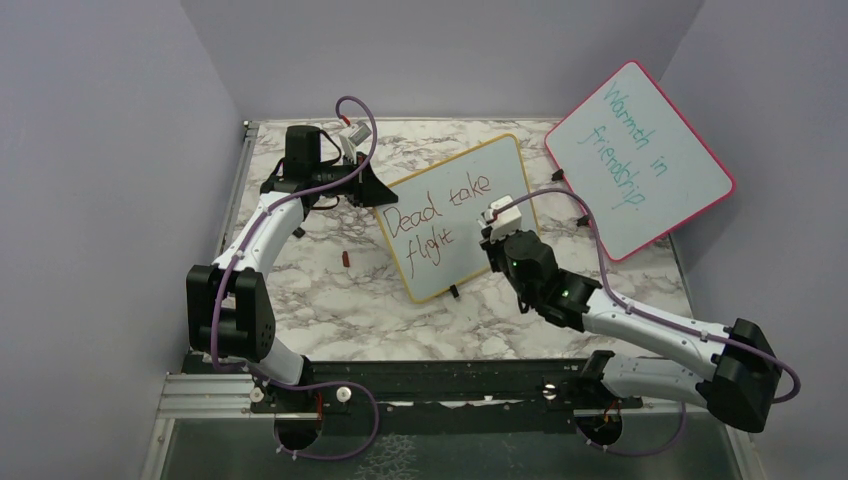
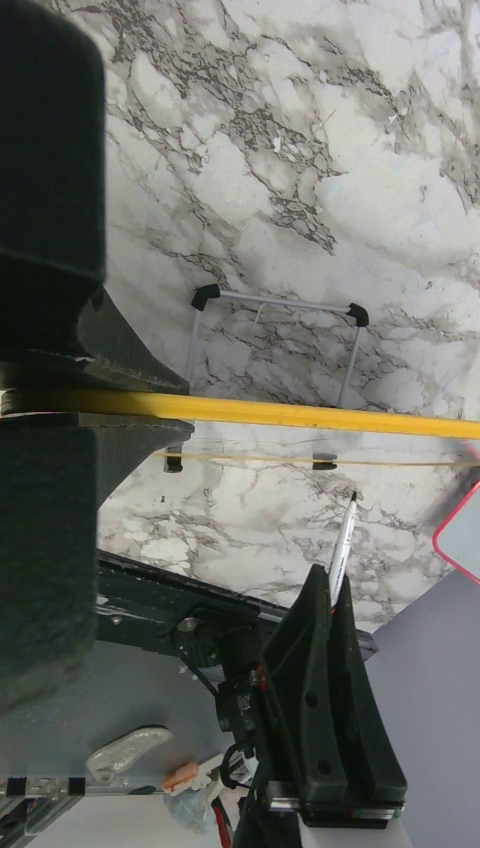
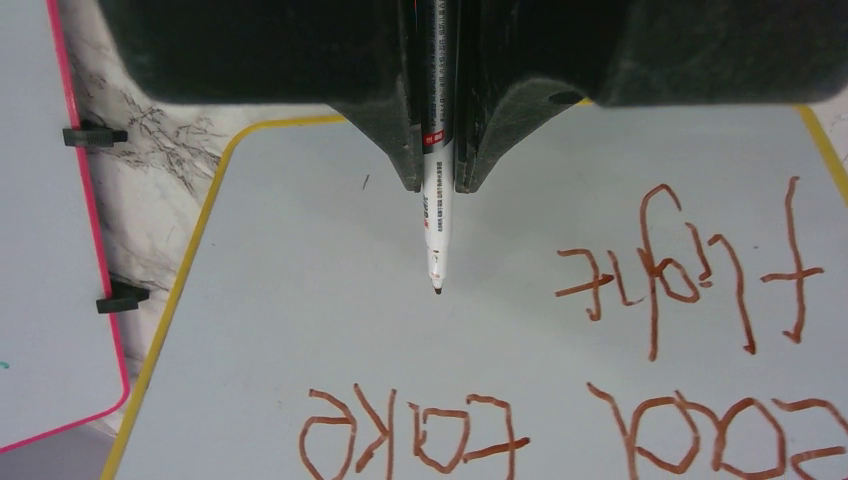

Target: Write a sentence on the whiteboard

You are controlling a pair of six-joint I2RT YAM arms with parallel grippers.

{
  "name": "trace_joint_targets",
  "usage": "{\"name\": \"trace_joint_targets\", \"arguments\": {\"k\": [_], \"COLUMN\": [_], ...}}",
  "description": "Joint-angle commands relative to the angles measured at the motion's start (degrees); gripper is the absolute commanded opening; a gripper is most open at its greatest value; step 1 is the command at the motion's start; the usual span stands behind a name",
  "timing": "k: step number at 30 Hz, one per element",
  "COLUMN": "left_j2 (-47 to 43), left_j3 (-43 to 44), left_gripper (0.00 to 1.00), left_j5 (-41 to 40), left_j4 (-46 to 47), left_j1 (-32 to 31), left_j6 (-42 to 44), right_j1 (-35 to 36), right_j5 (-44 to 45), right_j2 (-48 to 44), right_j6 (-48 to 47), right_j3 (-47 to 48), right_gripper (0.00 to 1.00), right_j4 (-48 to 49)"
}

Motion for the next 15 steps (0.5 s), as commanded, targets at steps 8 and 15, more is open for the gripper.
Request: {"name": "trace_joint_targets", "arguments": {"k": [8, 15], "left_j2": [2.9, 2.98], "left_j3": [-1.18, -1.15], "left_gripper": [0.0, 0.0], "left_j5": [-13.1, -13.1], "left_j4": [-3.06, -3.06], "left_j1": [1.01, 1.07], "left_j6": [4.88, 4.87], "right_j1": [-3.08, -3.97], "right_j5": [-6.76, -7.51], "right_j2": [1.08, 2.25], "right_j6": [-0.96, -0.88], "right_j3": [-0.39, -0.4], "right_gripper": [0.0, 0.01], "right_j4": [4.08, 4.76]}}
